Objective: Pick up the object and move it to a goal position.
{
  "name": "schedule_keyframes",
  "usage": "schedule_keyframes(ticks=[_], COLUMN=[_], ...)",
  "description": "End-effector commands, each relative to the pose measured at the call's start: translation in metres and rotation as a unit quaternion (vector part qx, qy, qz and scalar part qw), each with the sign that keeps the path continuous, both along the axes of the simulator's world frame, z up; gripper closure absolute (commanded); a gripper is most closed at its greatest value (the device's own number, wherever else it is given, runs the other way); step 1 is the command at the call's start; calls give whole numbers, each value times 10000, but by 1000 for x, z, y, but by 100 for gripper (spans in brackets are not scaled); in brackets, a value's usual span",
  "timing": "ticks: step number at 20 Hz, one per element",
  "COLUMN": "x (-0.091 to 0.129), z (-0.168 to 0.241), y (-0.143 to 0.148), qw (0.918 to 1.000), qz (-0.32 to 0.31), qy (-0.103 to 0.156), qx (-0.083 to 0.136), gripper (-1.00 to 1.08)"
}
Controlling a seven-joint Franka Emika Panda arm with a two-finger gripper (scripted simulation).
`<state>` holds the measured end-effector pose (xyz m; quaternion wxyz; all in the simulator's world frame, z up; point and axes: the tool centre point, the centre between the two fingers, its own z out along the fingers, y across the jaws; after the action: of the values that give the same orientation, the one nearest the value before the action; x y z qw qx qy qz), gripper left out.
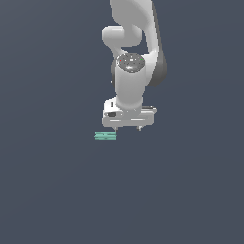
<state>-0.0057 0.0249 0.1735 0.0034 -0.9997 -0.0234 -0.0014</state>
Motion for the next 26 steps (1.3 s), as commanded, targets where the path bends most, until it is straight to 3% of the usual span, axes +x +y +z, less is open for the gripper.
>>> schedule_keyframes(ticks=[1,10,26], x=[0,14,10], z=[0,23,13], y=[0,-7,-16], qw=[10000,9995,9992], qz=[0,-178,345], qy=[0,-243,-222], qx=[0,25,-13], gripper=[-92,-92,-92])
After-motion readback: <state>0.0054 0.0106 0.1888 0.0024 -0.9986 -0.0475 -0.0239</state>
